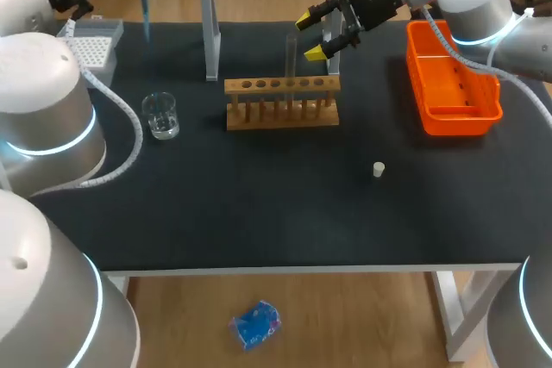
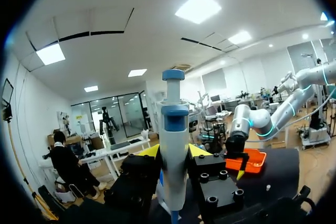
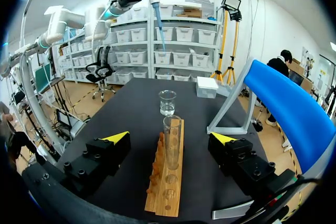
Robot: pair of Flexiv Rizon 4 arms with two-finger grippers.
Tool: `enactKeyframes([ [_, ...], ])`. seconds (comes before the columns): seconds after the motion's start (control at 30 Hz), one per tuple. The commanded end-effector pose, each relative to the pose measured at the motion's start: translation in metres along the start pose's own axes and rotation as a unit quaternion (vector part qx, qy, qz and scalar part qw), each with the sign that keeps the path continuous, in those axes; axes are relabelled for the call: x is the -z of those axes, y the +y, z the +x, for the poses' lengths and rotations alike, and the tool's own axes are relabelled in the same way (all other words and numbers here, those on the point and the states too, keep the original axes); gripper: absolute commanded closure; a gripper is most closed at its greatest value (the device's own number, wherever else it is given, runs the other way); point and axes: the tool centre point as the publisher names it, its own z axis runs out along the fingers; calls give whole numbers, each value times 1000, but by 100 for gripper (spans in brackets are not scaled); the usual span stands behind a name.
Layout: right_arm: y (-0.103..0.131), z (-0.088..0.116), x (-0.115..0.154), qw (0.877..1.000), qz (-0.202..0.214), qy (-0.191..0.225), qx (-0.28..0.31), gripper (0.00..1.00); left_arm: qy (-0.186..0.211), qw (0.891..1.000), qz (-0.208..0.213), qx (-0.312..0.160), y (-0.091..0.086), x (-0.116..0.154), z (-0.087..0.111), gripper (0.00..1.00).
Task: Invert the test tube, pick up the pipette, mount the tip to pipette, aspirate from beaker and dispense into the tube, eject the tip, return the pipette, and cap with the stopper.
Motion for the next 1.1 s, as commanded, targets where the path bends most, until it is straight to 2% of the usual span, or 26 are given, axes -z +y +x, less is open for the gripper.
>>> enactKeyframes([
  [0.03,0,-1,1,1000,1,2,0,0,18,1000,-23,0,-20,-4,8,100],
  [0.17,0,-1,1,1000,1,2,0,0,54,998,-12,-2,-41,-11,28,100],
  [0.23,0,-1,1,1000,1,2,0,0,88,996,-5,19,-49,-16,40,100],
  [0.3,0,-1,1,1000,1,2,0,0,100,995,-6,2,-55,-22,50,100],
  [0.47,0,-1,1,1000,1,2,0,0,167,986,10,26,-70,-41,81,100],
  [0.5,0,-1,1,1000,1,2,0,0,170,985,9,10,-73,-46,87,100],
  [0.6,0,-1,1,1000,1,2,0,0,204,979,19,22,-80,-61,105,100],
  [0.83,0,-1,1,1000,1,2,0,0,261,965,34,23,-83,-102,137,100],
  [1.1,0,-1,1,1000,1,2,0,0,328,943,48,25,-75,-137,157,100],
])
